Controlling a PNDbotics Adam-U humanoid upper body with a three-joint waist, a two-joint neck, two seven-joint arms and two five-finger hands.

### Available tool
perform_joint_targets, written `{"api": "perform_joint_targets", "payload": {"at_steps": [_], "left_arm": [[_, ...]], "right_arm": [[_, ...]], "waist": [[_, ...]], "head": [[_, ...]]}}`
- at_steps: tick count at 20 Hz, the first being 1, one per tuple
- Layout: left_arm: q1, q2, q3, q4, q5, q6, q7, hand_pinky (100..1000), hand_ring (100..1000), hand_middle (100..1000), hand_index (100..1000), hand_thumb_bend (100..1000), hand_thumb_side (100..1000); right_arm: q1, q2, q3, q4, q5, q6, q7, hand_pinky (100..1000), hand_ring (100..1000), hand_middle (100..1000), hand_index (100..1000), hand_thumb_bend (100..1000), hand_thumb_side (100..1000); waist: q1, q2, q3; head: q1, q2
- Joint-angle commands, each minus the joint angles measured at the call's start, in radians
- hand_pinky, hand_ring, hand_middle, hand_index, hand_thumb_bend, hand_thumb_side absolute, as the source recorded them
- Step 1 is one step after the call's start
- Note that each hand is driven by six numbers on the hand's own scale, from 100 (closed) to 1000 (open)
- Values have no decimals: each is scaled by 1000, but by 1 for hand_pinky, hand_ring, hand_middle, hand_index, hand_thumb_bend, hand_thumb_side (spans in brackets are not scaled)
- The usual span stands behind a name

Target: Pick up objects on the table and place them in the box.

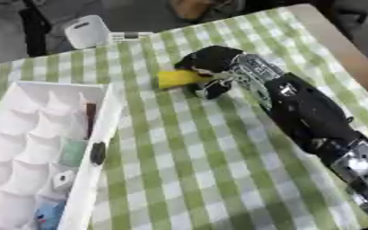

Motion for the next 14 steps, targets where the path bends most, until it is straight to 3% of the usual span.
{"api": "perform_joint_targets", "payload": {"at_steps": [1,3,4,5,14], "left_arm": [[-10,17,2,-13,5,-1,-2,699,679,850,790,100,860],[-10,16,2,-13,6,-1,-2,699,679,850,790,100,861],[-10,15,2,-13,6,-1,-3,699,679,850,790,100,861],[-10,15,2,-13,5,0,-3,699,679,850,790,100,861],[-5,13,2,-11,-2,5,-3,698,679,848,790,100,858]], "right_arm": [[5,-24,2,24,24,5,-26,507,516,568,978,374,208],[6,-20,3,23,21,5,-46,514,510,544,969,367,197],[7,-19,4,20,19,4,-56,518,507,539,967,309,305],[8,-16,4,11,11,1,-67,529,508,530,964,346,178],[33,-9,8,-161,-139,-6,-80,542,511,502,952,308,110]], "waist": [[12,8,0],[11,6,-4],[10,5,-6],[9,0,-11],[-13,-57,-68]], "head": [[-3,-12],[-3,-10],[-3,-10],[-3,-9],[-1,5]]}}
